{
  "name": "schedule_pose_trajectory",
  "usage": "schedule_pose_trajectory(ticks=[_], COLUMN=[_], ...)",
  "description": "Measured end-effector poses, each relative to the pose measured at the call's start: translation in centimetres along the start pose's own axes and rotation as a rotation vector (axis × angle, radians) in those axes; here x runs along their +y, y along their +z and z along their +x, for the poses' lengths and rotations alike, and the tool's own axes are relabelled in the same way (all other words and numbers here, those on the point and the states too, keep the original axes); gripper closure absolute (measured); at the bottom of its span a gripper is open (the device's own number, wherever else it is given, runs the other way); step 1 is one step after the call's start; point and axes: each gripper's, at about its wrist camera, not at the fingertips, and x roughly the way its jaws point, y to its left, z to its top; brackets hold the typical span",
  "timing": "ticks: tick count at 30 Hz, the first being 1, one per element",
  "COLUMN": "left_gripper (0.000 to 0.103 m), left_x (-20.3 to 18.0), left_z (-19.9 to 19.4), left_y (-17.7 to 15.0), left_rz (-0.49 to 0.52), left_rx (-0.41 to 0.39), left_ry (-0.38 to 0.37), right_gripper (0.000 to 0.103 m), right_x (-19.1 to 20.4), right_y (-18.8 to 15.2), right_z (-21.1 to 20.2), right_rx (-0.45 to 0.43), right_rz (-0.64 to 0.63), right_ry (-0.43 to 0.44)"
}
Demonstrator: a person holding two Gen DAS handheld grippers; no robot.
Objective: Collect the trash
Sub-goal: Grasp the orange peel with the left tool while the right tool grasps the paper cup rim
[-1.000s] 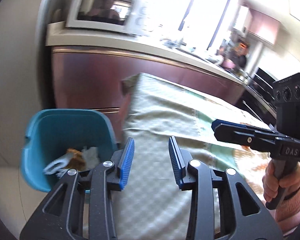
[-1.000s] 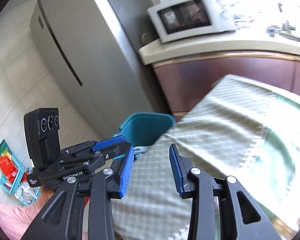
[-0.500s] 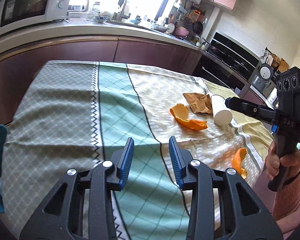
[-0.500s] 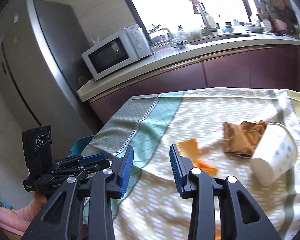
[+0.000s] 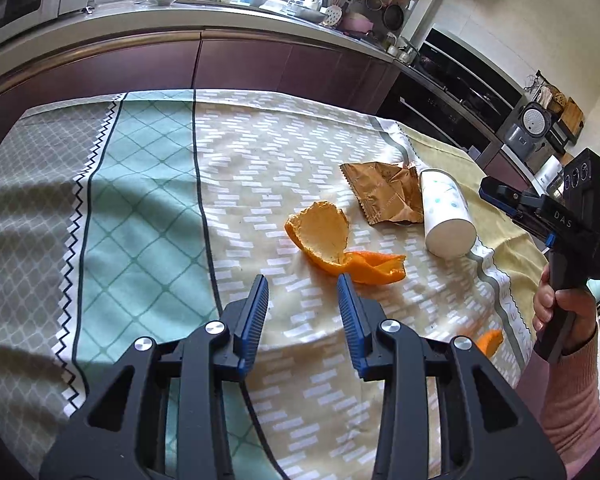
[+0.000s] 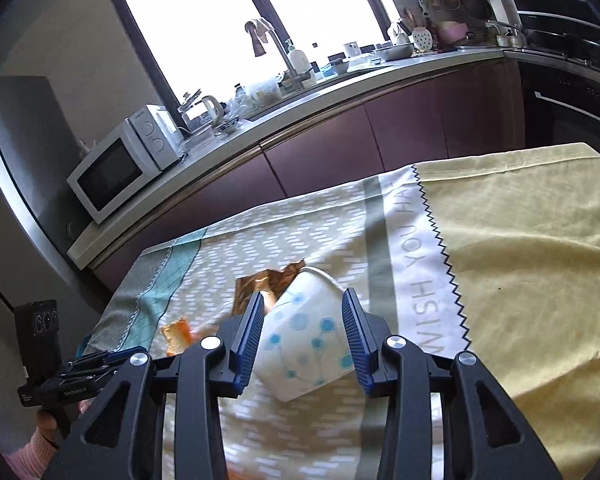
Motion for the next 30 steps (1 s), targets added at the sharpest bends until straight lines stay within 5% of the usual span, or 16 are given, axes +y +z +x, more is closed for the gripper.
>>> schedule_pose_trajectory(ticks=[18, 30], left_gripper=[0.064, 0.064], left_x=[-0.4, 0.0], left_z=[3.5, 4.1], left_y=[2.4, 2.5], left_rz=[-0.072, -0.101], left_rx=[0.062, 0.078], left_ry=[-0.086, -0.158], right_gripper=[0.057, 0.082], right_x=[-0.4, 2.2], right_y=[-1.5, -3.7], right_z=[1.4, 0.1], right_rx=[0.082, 0.112], right_rz=[-0.032, -0.086], right_ry=[0.139, 0.241])
